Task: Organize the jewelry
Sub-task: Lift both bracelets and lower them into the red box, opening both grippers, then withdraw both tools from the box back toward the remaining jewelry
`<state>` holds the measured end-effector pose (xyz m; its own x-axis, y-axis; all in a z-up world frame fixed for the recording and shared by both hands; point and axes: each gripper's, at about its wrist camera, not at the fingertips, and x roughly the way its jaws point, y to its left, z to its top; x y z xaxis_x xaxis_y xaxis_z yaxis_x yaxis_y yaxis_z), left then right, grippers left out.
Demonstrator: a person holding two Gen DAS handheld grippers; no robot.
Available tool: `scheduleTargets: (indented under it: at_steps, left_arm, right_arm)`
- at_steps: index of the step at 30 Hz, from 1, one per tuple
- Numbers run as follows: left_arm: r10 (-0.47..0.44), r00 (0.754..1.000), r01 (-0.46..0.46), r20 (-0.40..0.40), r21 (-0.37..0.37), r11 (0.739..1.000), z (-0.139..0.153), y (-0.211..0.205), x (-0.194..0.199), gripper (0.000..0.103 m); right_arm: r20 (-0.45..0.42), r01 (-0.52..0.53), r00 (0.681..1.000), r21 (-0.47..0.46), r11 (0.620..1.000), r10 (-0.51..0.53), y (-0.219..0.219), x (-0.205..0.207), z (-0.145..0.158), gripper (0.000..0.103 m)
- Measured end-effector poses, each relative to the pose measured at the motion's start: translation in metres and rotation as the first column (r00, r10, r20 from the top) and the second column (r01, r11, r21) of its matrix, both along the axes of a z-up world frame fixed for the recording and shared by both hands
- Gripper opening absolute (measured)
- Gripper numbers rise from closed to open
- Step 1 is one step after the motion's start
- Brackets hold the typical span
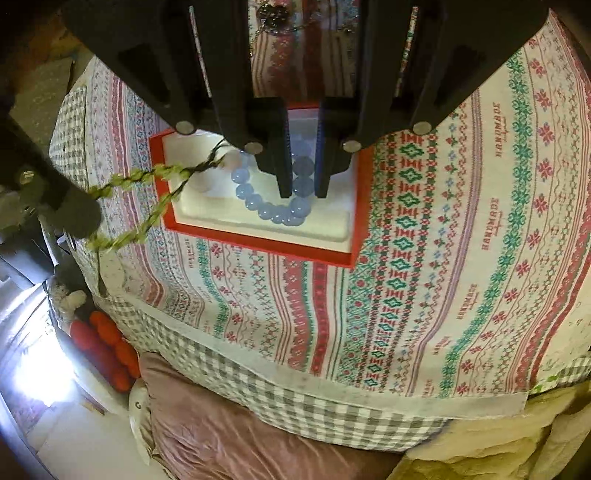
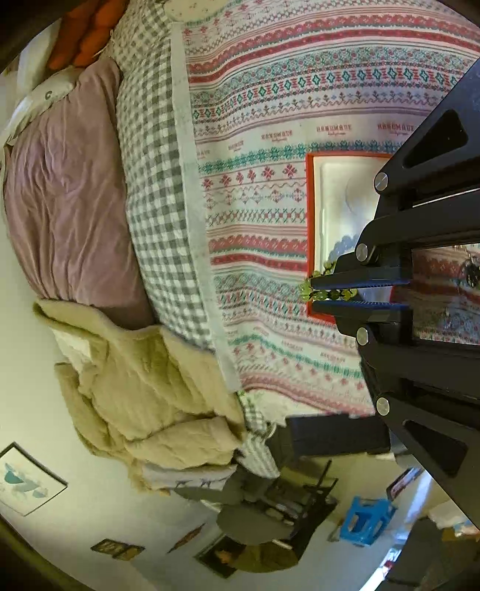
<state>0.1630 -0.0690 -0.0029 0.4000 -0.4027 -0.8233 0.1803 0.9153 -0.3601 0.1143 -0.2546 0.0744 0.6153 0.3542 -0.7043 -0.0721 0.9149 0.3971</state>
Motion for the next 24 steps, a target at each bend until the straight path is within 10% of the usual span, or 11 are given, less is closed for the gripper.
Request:
scheduleTargets:
  at_steps: [16,24]
  left_arm:
    - [-0.034,0.997,0.03,0.063,0.061,0.998,0.015,-0.006,-0.01,0.015]
    - [-0.044,0.994,0.031,0.104,0.12,0.992,0.04,0.001,-0.031,0.065]
  right_arm:
    - [-0.135,0.101,0.984,-0.131,0.986,-0.119,-0.039,0.012,-0.047,0.011]
    - [-0.125,0.087,0.987,-0.138,0.987,-0.105,-0.046,-0.006,-0.028,0.03]
